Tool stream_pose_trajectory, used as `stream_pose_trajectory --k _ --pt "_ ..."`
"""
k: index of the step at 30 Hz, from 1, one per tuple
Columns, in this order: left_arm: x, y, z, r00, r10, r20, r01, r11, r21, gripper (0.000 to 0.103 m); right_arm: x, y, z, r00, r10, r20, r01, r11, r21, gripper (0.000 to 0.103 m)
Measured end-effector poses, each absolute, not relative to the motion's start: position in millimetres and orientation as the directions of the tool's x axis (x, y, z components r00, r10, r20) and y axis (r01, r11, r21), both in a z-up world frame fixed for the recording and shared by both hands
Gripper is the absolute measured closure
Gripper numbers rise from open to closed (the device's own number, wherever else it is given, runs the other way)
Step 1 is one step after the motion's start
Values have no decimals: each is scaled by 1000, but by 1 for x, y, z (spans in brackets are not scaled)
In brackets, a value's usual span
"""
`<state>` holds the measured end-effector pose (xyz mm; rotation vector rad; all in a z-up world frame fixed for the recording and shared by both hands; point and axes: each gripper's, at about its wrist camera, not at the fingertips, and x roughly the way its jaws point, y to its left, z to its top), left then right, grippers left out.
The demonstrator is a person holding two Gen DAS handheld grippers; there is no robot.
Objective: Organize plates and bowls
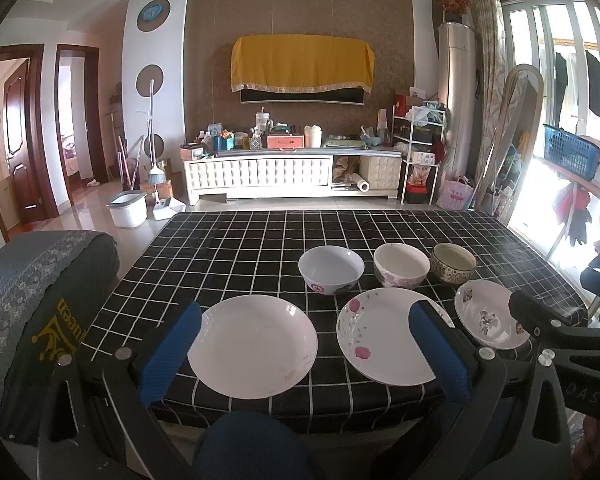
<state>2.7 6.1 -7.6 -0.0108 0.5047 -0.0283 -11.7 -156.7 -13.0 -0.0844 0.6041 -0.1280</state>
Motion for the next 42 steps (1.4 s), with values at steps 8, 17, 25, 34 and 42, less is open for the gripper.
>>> stream_pose_trajectory --k 8,17,25,34,42 --pt "1 5 -9 876 -28 -481 24 1000 -13 0 -13 -157 -13 816 -148 -558 96 988 -120 0" --pt "1 5 -9 877 -24 -481 22 1000 -10 0 -13 -157 -13 816 -148 -558 97 988 -121 0" --pt "0 4 -9 876 -24 -481 23 1000 -9 0 -14 -157 -13 815 -145 -561 94 988 -119 0" --pt "-2 3 -8 878 -22 -479 23 1000 -2 0 -16 -155 -9 818 -137 -559 85 989 -118 0" --pt "3 7 9 885 -11 -465 16 1000 8 0 -10 -155 4 827 -121 -549 72 991 -110 0"
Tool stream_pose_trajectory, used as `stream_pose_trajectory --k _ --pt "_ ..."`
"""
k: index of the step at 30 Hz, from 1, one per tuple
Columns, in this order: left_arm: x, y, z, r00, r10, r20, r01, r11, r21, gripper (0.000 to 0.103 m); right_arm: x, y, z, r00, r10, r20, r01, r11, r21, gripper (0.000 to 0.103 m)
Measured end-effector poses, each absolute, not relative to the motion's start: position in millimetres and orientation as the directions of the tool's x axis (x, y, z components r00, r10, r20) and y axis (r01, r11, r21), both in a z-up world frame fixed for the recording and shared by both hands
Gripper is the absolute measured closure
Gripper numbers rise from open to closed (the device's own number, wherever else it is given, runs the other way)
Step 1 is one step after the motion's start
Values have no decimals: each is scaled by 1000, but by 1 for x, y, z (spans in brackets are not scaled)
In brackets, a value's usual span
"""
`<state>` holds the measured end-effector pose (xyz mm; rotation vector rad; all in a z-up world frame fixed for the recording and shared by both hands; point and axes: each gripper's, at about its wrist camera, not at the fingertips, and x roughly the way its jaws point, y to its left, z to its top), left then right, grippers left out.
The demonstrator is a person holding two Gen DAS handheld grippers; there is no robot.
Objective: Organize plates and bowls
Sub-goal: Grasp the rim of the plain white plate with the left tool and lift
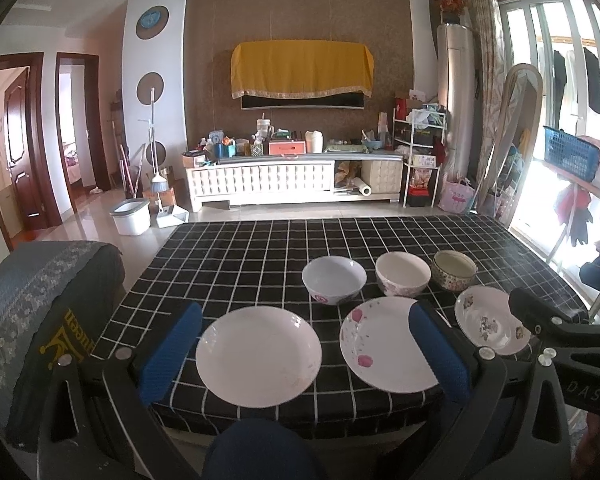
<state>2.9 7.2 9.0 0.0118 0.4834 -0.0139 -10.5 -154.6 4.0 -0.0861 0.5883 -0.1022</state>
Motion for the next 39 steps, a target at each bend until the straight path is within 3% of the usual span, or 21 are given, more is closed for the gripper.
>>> stream_pose_trajectory --k 8,13,19,27,35,38,39 --pt "22 39 38 893 26 -449 -38 999 -18 0 7 -137 30 884 -74 -462 45 996 -74 0" --pt "47 74 48 872 111 -477 -146 989 -36 0 31 -119 33 911 -16 -411 4 999 -31 0" --pt "87 102 28 795 152 -588 -170 985 25 0 83 -101 17 845 96 -526 -113 994 0 0" --pt "132 133 -30 697 124 -706 -172 985 3 0 147 -67 -45 683 193 -704 -190 978 84 0" --pt "166 162 -99 561 84 -824 -195 980 -33 0 185 -32 -98 582 185 -792 -285 958 15 1" --pt "168 173 -116 518 86 -851 -219 975 -35 1 196 -25 -116 542 190 -819 -305 952 19 8" --pt "170 175 -122 502 89 -860 -218 976 -26 6 198 -23 -120 531 193 -825 -313 950 21 12"
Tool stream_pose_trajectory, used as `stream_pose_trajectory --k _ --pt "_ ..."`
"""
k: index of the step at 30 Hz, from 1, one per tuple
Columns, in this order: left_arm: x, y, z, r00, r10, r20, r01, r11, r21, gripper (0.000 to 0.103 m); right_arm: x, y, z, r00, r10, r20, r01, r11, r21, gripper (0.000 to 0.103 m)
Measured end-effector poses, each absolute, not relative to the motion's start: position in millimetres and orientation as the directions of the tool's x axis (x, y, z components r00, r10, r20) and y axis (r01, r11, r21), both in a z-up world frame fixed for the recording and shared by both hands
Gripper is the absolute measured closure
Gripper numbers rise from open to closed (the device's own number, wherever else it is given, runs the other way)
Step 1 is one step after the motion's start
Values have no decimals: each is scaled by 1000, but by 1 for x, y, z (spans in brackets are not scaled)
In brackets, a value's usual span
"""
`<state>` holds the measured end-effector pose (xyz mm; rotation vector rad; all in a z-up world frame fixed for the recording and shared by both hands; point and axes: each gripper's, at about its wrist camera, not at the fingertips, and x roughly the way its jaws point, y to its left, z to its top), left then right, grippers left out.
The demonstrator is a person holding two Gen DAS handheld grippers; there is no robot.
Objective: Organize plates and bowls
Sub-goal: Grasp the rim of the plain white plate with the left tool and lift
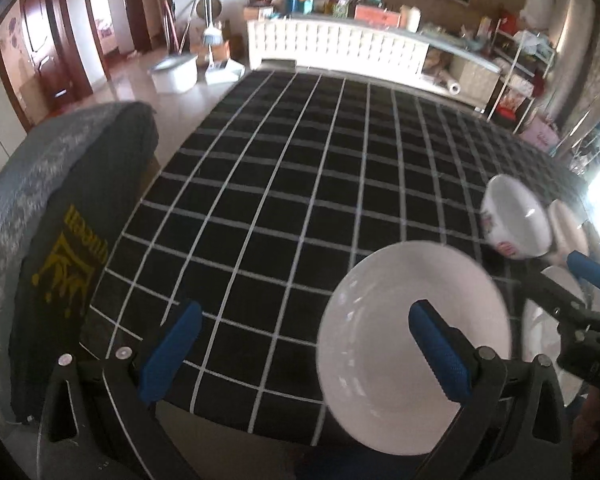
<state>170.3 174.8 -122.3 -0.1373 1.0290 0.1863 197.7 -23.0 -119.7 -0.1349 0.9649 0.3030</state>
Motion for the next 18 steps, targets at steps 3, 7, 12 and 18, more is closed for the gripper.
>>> stream_pose_trajectory --k 3,7,12,18 --pt "175 180 -140 452 96 -887 -223 975 -8 25 201 -17 -133 499 199 -843 -337 941 23 20" --pt "177 184 -161 373 81 -924 -235 972 -9 41 204 -12 -153 449 172 -877 -350 937 4 35" --pt "173 175 -167 354 59 -933 -207 978 -17 51 201 -13 -169 385 165 -908 -355 935 20 56" --pt "170 173 -171 354 6 -935 -210 975 -74 74 196 -19 -176 336 184 -924 -342 938 63 62"
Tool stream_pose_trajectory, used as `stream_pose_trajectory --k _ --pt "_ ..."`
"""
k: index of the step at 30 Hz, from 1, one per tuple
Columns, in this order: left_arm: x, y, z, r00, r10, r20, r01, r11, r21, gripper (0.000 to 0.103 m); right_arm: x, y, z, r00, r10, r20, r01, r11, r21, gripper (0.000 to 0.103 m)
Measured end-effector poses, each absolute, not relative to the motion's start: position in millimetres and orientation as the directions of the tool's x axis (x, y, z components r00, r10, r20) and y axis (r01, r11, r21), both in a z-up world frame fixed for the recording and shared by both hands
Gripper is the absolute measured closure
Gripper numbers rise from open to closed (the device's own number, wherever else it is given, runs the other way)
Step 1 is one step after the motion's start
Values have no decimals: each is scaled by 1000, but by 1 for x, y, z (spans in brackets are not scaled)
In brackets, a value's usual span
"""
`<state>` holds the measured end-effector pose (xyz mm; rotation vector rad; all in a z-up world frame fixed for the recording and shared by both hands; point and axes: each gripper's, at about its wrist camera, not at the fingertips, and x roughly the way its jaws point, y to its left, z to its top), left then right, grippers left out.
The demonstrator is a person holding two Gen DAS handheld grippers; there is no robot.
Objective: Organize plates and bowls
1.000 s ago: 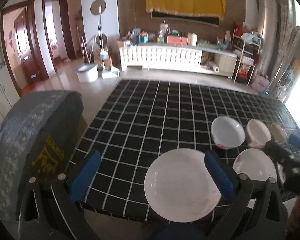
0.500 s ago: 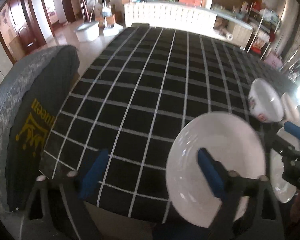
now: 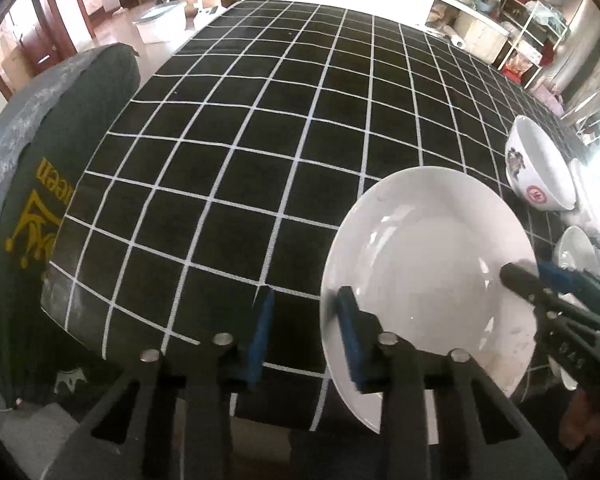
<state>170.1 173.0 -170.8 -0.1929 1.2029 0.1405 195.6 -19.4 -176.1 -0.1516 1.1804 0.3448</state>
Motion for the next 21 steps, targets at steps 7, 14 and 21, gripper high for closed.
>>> stream_pose_trajectory --k 7,14,21 --pt "173 167 -171 342 -17 -940 -192 977 -88 87 190 -26 -181 307 203 -930 -317 943 101 68" --pt "176 163 -176 330 -35 -943 -167 981 -95 90 192 -32 -180 314 219 -924 -276 952 132 78" --pt "171 165 -175 333 -42 -942 -173 979 -105 90 192 -31 -176 332 217 -918 -268 955 129 79"
